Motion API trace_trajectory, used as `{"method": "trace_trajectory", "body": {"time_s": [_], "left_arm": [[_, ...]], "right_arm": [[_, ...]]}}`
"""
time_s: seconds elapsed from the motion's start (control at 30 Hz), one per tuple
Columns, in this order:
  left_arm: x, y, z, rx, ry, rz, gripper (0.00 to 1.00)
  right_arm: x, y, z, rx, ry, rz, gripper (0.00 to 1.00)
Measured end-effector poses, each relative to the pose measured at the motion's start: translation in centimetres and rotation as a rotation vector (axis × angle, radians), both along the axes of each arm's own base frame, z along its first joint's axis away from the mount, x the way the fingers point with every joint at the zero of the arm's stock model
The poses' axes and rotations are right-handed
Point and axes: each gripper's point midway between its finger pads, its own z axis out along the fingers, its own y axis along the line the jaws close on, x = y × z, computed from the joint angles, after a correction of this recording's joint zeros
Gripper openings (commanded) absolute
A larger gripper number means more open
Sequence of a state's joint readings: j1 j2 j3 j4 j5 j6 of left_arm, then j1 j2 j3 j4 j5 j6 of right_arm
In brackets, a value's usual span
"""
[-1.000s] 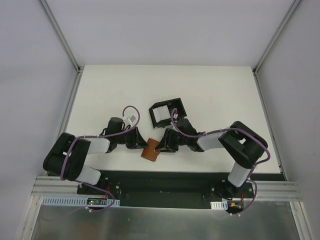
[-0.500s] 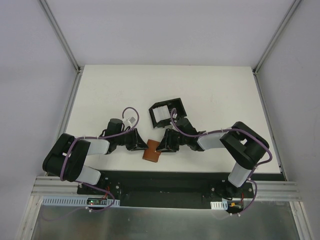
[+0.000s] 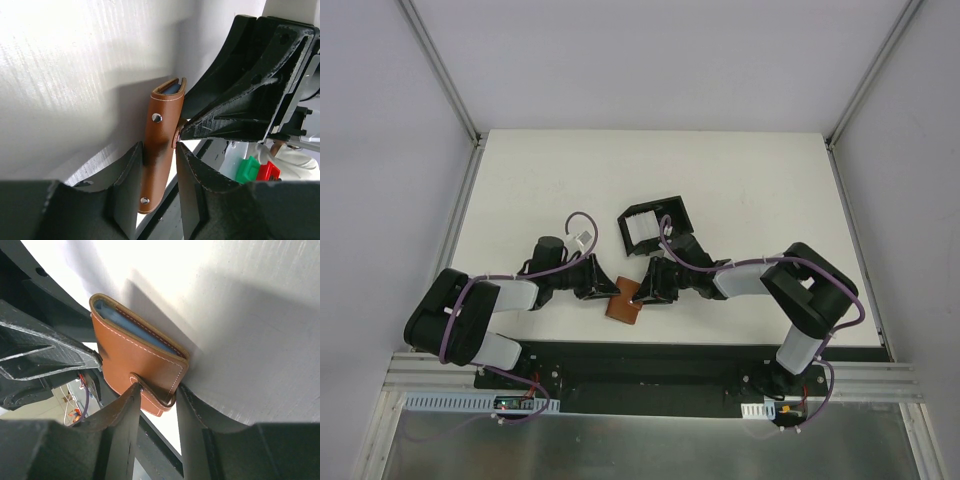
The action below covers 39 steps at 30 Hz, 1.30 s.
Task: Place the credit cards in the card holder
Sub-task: Open the card holder at the center of the board.
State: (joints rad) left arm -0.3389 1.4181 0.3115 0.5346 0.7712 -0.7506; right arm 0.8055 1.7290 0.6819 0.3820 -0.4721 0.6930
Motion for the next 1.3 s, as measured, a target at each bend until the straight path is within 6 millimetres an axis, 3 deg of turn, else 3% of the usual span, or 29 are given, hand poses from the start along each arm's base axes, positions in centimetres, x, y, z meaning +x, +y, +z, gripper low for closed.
{"method": "trace_trajectory", "body": {"time_s": [0.13, 0.23, 0.37, 0.6, 0.83, 0.97, 1.3], "left_arm": [[-0.1, -0.2, 0.3, -0.014, -0.005, -0.014, 0.24], [-0.3, -0.2, 0.3, -0.021, -0.001, -0.024, 0.10], [-0.4, -0.2, 0.2, -0.021, 0.004, -0.029, 0.00], [0.0, 0.0, -0.1, 0.037, 0.000, -0.055, 0.00], [1.5, -0.1, 0.6, 0.101, -0.062, -0.134, 0.00], [1.7, -0.4, 0.3, 0.100, -0.058, -0.182, 0.00], [0.3, -1.2, -0.4, 0.087, -0.038, -0.273, 0.00]], "right_arm": [[0.0, 0.0, 0.0, -0.002, 0.000, 0.002, 0.37], [0.0, 0.0, 0.0, -0.002, -0.001, 0.003, 0.37], [0.0, 0.0, 0.0, -0.002, -0.001, 0.005, 0.38], [0.2, -0.2, 0.4, -0.011, -0.067, 0.030, 0.47], [1.0, -1.6, 2.6, -0.028, -0.269, 0.086, 0.46], [0.9, -1.3, 3.5, 0.005, -0.335, 0.144, 0.45], [1.2, 0.6, 2.8, 0.043, -0.341, 0.245, 0.44]]}}
